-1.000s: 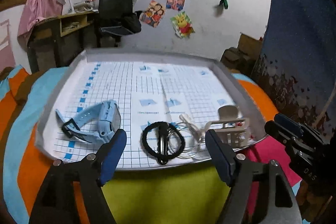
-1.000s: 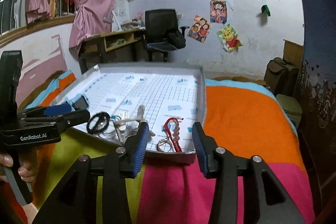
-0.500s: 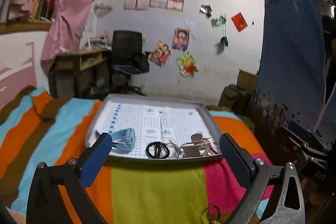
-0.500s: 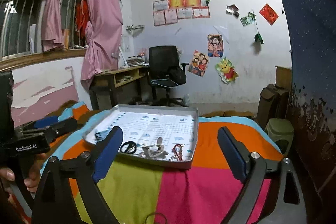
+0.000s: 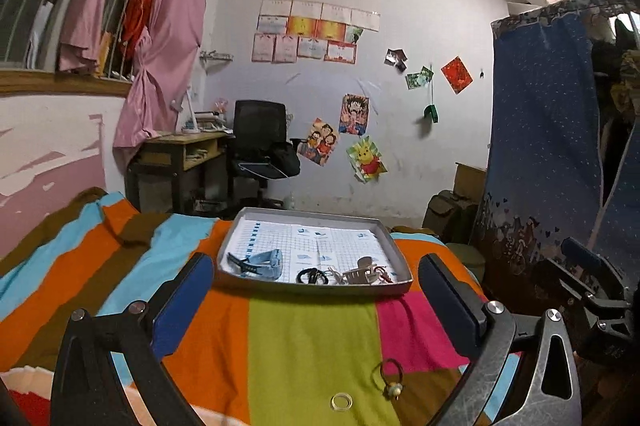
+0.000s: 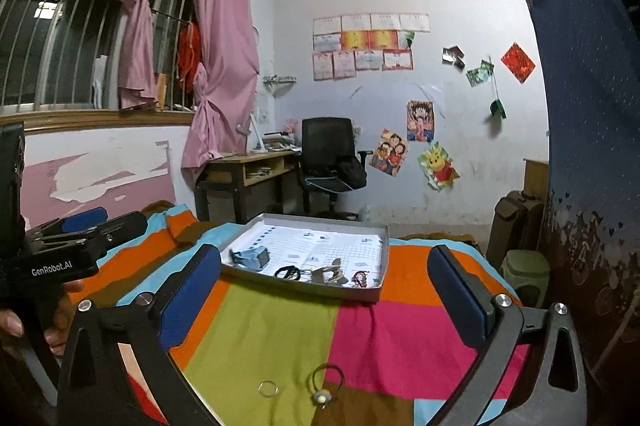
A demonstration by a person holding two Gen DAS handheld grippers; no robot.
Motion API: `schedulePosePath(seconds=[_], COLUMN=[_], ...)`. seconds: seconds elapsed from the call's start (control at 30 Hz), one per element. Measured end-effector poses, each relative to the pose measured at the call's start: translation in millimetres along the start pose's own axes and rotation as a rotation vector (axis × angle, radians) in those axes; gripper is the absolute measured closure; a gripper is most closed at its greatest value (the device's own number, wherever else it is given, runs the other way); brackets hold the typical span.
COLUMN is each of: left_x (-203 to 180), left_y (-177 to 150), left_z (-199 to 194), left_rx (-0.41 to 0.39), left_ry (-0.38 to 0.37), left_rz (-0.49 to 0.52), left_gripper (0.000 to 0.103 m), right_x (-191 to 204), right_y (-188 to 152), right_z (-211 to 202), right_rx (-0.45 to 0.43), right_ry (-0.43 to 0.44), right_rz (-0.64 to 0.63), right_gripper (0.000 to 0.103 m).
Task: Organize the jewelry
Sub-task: 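Withdraw both tools from the tray back over the last items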
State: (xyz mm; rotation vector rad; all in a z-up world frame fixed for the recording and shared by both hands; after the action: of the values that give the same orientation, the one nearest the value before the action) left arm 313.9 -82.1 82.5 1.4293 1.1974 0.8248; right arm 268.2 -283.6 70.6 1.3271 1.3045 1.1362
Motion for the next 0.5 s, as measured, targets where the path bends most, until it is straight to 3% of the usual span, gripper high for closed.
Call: schedulePosePath(seconds=[0.2,0.5], left_x=[-0.5,1.9], left_y=[-15.6,-61.2], left_z=[-46.0,-85.2], left_rx=[-0.019,0.008], left_ry=[0.010,0.033], left_rz=[0.010,-0.005], left_gripper=[0.000,0.000], right_x=[9.5,14.0], right_y=[-10.3,-54.9], right_z=[-49.7,-96.9], right_rx=[-0.021,0.039], right_ry=[-0.020,-0.059], right_rz=[-0.033,-0.042], right_gripper=[0.001,0.001])
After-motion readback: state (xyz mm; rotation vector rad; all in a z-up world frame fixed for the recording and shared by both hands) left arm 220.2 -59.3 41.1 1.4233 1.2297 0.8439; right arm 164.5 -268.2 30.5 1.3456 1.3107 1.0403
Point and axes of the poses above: each gripper's, at about its wrist camera, not at the fingertips, and z roughly the way its jaws point, x to its left, y to its top, the point moved 10 cm from there along z, roughly the way its jaws point, and after that the axes turned 4 degrees about -y, right-handed, at the moved point
